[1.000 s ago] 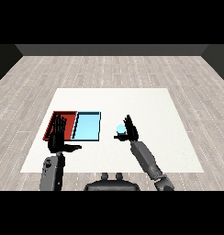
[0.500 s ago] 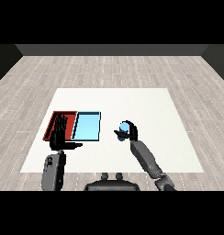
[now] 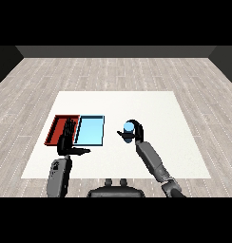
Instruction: Pick the blue can and put it in the blue box
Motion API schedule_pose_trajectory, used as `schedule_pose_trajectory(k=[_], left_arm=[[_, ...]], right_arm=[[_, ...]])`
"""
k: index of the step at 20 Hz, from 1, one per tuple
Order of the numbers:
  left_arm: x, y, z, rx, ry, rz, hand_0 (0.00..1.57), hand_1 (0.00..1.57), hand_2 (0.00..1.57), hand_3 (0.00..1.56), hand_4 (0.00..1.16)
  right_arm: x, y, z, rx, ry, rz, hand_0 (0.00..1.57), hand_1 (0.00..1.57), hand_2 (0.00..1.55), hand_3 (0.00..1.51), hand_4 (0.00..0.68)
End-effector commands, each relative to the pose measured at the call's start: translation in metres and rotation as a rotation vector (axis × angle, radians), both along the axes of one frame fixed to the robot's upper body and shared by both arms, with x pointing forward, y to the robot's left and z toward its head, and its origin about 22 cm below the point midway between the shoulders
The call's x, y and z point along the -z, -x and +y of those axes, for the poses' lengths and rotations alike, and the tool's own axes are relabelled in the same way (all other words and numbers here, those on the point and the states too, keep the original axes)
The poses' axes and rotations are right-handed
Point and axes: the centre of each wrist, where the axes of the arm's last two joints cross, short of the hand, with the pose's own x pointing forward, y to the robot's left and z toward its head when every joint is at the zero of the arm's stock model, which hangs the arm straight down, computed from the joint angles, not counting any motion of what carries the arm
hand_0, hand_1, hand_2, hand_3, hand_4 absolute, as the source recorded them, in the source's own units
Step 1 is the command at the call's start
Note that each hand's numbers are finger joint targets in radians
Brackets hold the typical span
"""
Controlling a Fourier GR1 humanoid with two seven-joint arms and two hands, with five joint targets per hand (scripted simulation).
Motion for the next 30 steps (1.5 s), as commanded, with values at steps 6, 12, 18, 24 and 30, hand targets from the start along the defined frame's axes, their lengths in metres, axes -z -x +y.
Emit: schedule_pose_trajectory(k=[6,12,18,24,30], left_arm=[[0.0,-0.014,-0.024,0.102,-0.033,0.087,0.0,0.0,0.0,0.0,0.0],[0.01,-0.009,-0.057,0.141,-0.043,0.134,0.0,0.0,0.0,0.0,0.0],[-0.002,-0.006,-0.074,0.174,-0.012,0.154,0.0,0.0,0.0,0.0,0.0],[0.003,-0.021,-0.091,0.246,0.024,0.221,0.0,0.0,0.0,0.0,0.0],[0.013,-0.015,-0.111,0.25,0.011,0.253,0.0,0.0,0.0,0.0,0.0]], right_arm=[[-0.067,-0.006,-0.006,-0.025,0.107,-0.135,1.44,1.44,1.45,1.39,0.62],[-0.064,-0.002,-0.006,-0.057,0.151,-0.177,1.42,1.42,1.45,1.4,0.616],[-0.092,0.022,-0.015,-0.075,0.165,-0.181,1.43,1.43,1.45,1.4,0.616],[-0.099,0.016,-0.008,-0.09,0.206,-0.216,1.44,1.44,1.45,1.4,0.614],[-0.104,0.015,0.014,-0.121,0.204,-0.232,1.46,1.46,1.46,1.4,0.61]])
